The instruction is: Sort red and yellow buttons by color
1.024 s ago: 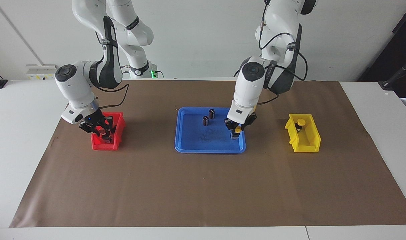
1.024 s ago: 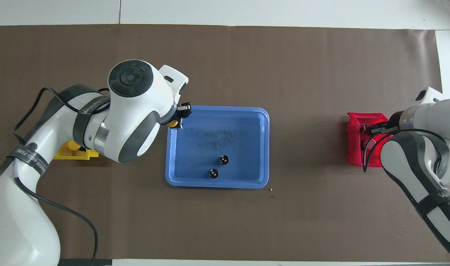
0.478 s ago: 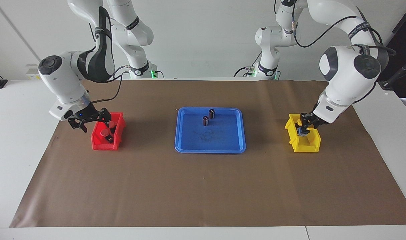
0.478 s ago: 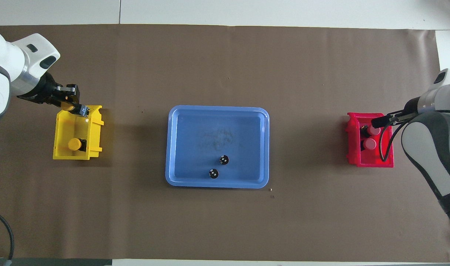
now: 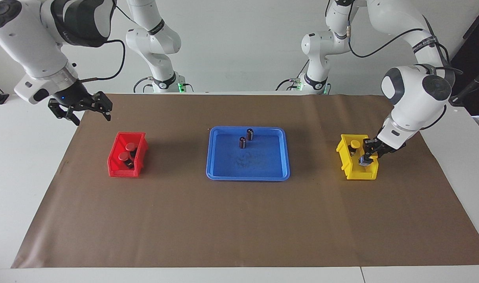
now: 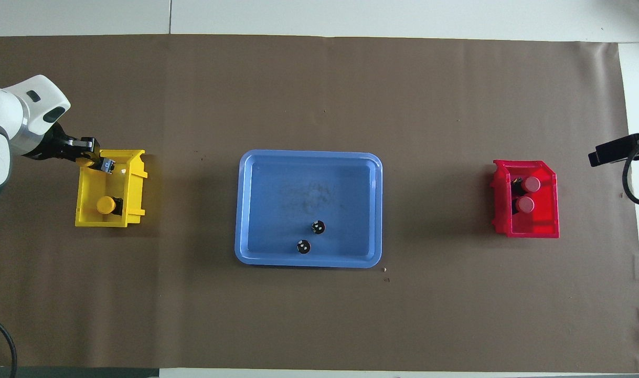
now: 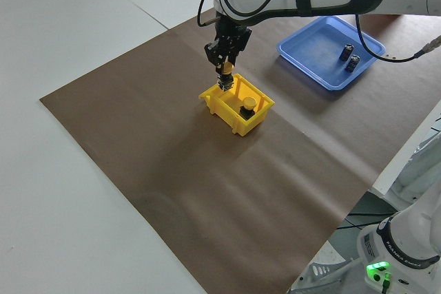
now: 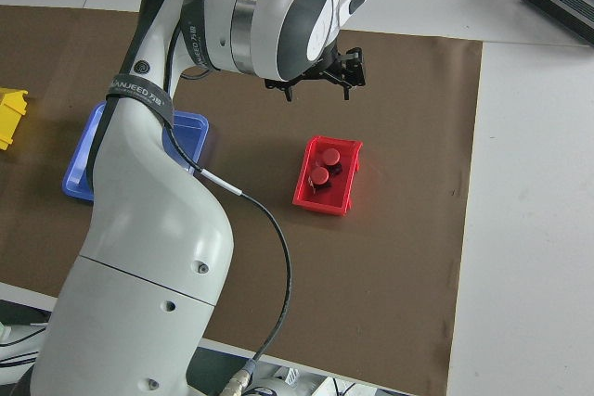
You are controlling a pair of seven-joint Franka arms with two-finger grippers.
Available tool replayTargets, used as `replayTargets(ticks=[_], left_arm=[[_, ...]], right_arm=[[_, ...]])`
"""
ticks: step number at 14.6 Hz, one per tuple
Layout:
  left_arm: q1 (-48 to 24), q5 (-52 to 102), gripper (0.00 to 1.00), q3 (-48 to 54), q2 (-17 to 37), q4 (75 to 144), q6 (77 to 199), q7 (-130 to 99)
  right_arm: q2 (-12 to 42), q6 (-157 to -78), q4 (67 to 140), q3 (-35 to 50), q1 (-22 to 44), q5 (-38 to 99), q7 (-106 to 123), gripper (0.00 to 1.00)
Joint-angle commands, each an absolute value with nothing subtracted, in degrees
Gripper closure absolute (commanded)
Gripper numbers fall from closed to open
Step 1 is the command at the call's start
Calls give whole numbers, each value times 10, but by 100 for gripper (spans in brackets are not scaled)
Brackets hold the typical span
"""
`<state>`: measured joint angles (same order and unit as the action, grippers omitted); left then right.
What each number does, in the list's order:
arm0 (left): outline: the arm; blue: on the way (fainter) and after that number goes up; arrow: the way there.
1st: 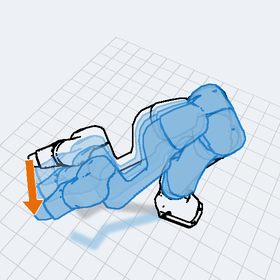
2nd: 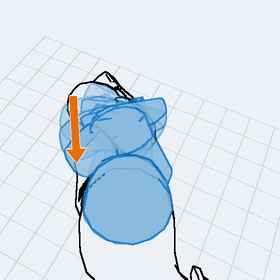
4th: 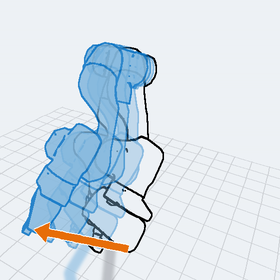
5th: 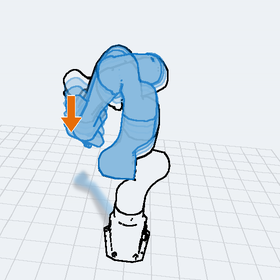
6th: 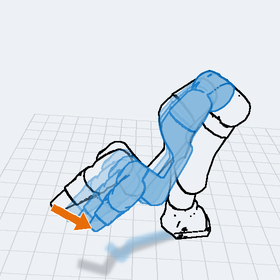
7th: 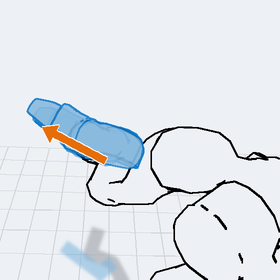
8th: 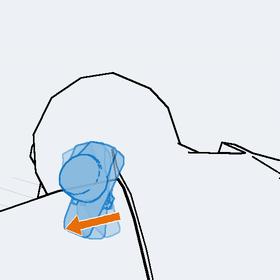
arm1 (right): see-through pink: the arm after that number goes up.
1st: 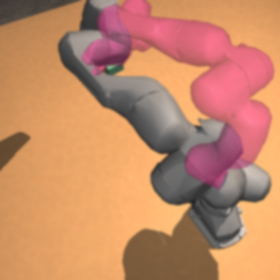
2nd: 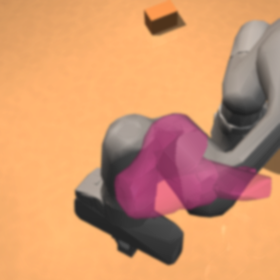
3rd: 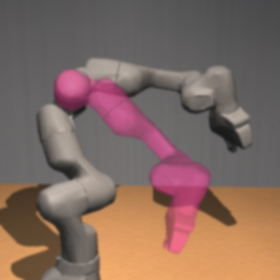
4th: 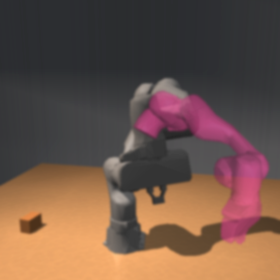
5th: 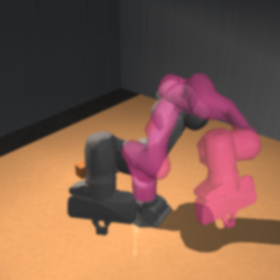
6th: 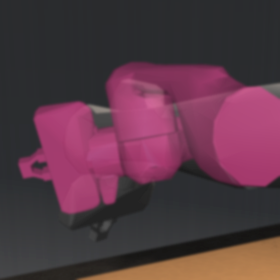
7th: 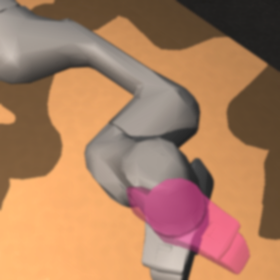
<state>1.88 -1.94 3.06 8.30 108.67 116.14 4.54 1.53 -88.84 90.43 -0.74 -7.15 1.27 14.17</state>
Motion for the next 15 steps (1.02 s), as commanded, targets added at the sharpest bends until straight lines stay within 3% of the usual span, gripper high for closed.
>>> replayTargets(ticks=[1, 6, 7, 8, 9, 12, 13, 14, 15], left_arm=[[30, -35, 99, 38, 53, 1156, 1225, 52], [25, -35, 95, 39, 55, 1194, 1276, 50], [25, -35, 84, 39, 57, 1194, 1278, 51], [25, -35, 63, 39, 57, 1194, 1277, 53], [25, -35, 51, 39, 58, 1192, 1274, 53], [24, -35, 34, 39, 60, 1166, 1244, 53], [24, -35, 24, 39, 60, 1143, 1214, 54], [24, -35, 3, 39, 61, 1104, 1165, 57], [23, -35, 0, 39, 62, 1067, 1118, 70]], right_arm=[[31, -854, 865, -8, -78, 13, 127, 0], [21, -856, 884, -9, -76, -10, 111, 0], [18, -860, 888, -8, -76, -21, 99, 0], [17, -860, 889, -9, -76, -32, 92, 0], [16, -860, 888, -9, -76, -33, 86, 0], [17, -860, 889, -7, -75, -33, 77, 0], [17, -860, 889, -7, -76, -33, 78, 0], [17, -860, 889, -7, -76, -33, 78, 0], [16, -860, 893, -6, -72, -32, 77, 0]])
